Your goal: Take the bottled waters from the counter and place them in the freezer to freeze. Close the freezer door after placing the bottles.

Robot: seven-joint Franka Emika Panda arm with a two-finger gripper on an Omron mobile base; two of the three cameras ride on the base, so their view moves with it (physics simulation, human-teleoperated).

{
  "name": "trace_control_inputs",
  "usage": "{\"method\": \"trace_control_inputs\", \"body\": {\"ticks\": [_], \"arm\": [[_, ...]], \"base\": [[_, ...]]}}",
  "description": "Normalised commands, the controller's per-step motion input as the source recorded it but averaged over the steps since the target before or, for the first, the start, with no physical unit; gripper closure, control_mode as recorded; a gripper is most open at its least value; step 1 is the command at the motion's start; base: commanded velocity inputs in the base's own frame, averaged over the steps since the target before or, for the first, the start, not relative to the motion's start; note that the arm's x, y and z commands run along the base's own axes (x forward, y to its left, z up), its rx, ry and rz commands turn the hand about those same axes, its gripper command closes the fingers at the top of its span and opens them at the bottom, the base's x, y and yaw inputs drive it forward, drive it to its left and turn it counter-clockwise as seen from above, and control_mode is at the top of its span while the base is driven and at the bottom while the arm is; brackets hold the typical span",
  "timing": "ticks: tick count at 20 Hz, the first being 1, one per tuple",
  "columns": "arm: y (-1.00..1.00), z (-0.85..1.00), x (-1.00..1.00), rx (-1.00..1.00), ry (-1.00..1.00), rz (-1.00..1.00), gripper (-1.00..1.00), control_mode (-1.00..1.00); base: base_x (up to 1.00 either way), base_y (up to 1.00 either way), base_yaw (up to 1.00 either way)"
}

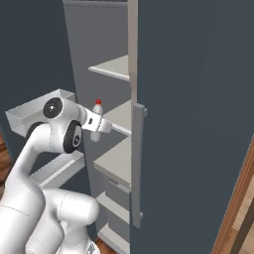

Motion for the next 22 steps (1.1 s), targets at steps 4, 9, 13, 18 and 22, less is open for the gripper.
{"method": "trace_control_inputs", "body": {"ticks": [4,9,13,18,22], "arm": [[-0.11,-0.04,0.49,-0.01,0.00,0.00,1.00,-1.00],[-0.07,-0.05,0.48,-0.01,0.00,0.00,1.00,-1.00],[-0.08,-0.15,0.49,0.00,-0.03,0.00,1.00,-1.00],[-0.14,-0.18,0.47,0.00,-0.03,0.00,1.00,-1.00],[-0.16,-0.13,0.47,0.00,0.00,0.00,1.00,-1.00]], "base": [[0.00,0.00,0.00],[0.00,0.00,0.00],[0.00,0.00,0.00],[0.00,0.00,0.00],[0.00,0.00,0.00]]}}
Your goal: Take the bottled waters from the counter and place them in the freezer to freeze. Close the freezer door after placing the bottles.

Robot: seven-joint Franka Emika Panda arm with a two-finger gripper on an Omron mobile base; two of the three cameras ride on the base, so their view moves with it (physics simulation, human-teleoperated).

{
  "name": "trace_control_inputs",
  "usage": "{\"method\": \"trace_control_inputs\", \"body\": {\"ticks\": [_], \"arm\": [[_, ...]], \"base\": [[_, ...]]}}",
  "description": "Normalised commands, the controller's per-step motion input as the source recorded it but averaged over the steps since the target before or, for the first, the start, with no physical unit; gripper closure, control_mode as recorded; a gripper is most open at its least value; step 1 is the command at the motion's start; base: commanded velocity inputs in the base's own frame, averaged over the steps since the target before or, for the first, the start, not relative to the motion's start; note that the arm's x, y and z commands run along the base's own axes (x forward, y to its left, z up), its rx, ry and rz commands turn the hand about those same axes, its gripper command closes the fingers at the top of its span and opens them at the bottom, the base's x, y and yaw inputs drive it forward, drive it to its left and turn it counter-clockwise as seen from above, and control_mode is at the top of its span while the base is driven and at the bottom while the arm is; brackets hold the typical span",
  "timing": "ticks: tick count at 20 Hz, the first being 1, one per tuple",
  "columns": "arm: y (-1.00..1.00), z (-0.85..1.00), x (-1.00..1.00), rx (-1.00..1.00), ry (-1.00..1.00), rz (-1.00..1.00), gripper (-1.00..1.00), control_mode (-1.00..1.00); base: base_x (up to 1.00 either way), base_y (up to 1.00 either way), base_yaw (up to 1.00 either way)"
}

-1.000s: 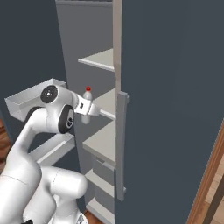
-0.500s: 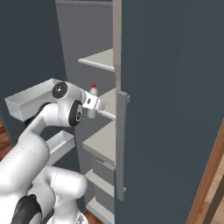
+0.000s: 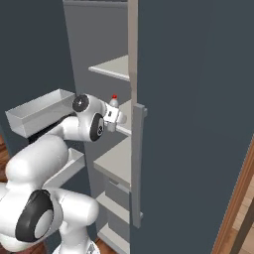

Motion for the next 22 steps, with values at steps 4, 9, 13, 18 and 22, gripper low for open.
{"method": "trace_control_inputs", "body": {"ticks": [4,9,13,18,22], "arm": [[-0.07,-0.14,0.48,-0.04,0.00,0.00,1.00,-1.00],[-0.03,0.00,0.28,-0.01,0.00,0.00,1.00,-1.00],[-0.03,0.00,0.29,0.00,0.00,0.00,1.00,-1.00],[-0.13,0.00,0.37,0.00,0.00,0.00,1.00,-1.00],[-0.06,-0.01,0.44,0.00,0.00,0.00,1.00,-1.00]], "base": [[0.00,0.00,0.00],[0.00,0.00,0.00],[0.00,0.00,0.00],[0.00,0.00,0.00],[0.00,0.00,0.00]]}}
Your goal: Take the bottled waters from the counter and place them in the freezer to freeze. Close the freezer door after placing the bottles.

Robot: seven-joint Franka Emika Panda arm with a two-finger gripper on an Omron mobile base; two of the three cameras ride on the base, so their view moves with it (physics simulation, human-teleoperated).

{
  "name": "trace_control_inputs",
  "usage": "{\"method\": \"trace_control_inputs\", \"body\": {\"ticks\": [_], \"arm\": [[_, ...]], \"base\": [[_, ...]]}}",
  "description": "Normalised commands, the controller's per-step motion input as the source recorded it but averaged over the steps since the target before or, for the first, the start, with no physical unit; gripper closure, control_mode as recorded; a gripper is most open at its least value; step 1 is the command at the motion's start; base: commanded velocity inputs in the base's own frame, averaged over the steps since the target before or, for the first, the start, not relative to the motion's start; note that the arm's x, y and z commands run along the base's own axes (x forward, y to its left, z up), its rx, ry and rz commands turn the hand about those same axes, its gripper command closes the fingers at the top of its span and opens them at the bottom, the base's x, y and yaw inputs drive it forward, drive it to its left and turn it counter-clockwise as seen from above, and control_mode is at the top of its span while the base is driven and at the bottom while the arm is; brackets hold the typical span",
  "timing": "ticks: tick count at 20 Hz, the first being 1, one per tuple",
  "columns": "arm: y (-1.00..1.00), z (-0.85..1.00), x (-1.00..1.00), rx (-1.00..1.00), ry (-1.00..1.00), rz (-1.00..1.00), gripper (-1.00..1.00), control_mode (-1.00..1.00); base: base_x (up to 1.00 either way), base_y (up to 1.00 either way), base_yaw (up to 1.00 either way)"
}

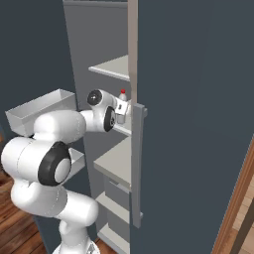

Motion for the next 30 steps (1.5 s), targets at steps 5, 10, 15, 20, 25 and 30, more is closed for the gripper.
{"method": "trace_control_inputs", "body": {"ticks": [5,10,15,20,25,30], "arm": [[0.00,-0.10,0.39,0.00,-0.02,0.00,1.00,-1.00],[-0.02,-0.20,0.29,0.00,-0.07,0.00,1.00,-1.00],[-0.07,-0.21,0.24,0.00,-0.03,0.00,1.00,-1.00],[-0.04,-0.22,0.23,0.00,0.00,0.00,1.00,-1.00],[0.00,-0.20,0.22,-0.01,0.00,0.00,1.00,-1.00],[0.00,-0.24,0.15,-0.05,0.00,0.00,1.00,-1.00]], "base": [[0.00,0.00,0.00],[0.00,0.00,0.00],[0.00,0.00,0.00],[0.00,0.00,0.00],[0.00,0.00,0.00],[0.00,0.00,0.00]]}}
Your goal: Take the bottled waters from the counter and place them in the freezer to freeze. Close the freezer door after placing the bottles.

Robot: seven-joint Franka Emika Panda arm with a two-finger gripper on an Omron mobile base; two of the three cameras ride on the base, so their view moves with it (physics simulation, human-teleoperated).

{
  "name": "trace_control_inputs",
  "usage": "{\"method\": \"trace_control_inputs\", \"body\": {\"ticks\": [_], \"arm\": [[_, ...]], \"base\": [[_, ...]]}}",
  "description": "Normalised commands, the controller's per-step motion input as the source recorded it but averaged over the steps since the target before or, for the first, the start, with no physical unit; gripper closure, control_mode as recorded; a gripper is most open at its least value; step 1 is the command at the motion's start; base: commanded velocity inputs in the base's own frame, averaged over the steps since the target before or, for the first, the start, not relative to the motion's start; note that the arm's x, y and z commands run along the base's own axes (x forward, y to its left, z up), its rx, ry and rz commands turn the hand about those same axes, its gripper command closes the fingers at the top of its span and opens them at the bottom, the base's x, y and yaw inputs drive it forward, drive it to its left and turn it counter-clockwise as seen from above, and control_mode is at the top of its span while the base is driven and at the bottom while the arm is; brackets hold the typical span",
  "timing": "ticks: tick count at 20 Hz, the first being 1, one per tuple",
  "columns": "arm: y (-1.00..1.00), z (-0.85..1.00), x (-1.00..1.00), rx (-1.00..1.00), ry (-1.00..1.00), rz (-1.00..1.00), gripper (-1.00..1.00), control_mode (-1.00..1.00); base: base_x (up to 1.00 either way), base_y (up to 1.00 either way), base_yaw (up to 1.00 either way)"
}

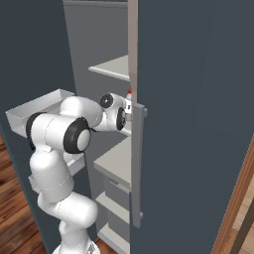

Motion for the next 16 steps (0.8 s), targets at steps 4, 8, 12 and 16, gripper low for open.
{"method": "trace_control_inputs", "body": {"ticks": [4,8,12,16], "arm": [[0.00,-0.31,0.03,-0.06,0.00,0.00,1.00,-1.00],[0.00,-0.32,0.00,-0.04,0.00,0.00,1.00,-1.00],[0.00,-0.15,0.00,0.00,-0.01,0.00,1.00,-1.00],[0.00,-0.01,0.00,0.00,0.00,0.00,1.00,-1.00]], "base": [[0.00,0.00,0.00],[0.00,0.00,0.00],[0.00,0.00,0.00],[0.00,0.00,0.00]]}}
